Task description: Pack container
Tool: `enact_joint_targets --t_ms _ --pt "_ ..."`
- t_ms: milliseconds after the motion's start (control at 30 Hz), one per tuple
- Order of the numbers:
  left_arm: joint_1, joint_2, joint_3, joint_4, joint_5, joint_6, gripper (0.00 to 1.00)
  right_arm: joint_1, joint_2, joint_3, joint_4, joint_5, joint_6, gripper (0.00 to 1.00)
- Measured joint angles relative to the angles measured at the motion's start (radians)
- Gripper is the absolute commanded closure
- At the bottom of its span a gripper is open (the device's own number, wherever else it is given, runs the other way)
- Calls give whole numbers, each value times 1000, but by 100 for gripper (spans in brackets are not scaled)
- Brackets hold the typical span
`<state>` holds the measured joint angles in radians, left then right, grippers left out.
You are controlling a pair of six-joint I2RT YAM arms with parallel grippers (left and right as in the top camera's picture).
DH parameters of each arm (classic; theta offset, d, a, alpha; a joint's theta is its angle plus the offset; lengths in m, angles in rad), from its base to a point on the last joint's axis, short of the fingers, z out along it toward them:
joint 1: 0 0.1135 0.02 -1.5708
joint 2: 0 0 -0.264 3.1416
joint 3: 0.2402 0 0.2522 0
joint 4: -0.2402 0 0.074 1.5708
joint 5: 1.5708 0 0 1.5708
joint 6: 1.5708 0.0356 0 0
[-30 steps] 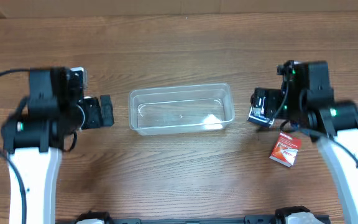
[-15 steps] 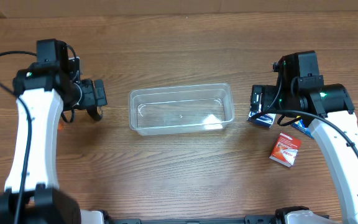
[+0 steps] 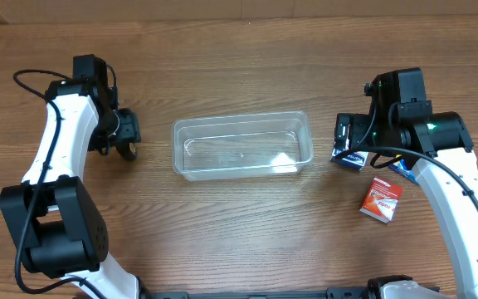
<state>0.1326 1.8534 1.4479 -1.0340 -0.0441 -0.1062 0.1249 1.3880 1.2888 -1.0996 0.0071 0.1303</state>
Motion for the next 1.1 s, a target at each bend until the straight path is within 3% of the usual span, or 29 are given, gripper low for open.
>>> enact_joint_targets --t_ms 233,333,433,533,700,867,1100 --pt "0 0 0 25 -21 2 57 0 0 0 -1 0 0 0" --pt "0 0 0 25 -21 0 72 0 0 0 0 0 0 0" --pt "0 0 0 25 -21 2 80 0 0 0 -1 0 0 0" --pt "0 0 1 24 -21 1 96 0 0 0 -1 0 0 0" --pt "0 0 9 -10 -17 -8 96 0 0 0 -1 0 0 0" --pt "-26 -8 156 -187 37 -34 96 0 0 1 -1 0 0 0" --pt "-269 -260 331 -284 60 -103 96 0 1 1 -1 0 0 0"
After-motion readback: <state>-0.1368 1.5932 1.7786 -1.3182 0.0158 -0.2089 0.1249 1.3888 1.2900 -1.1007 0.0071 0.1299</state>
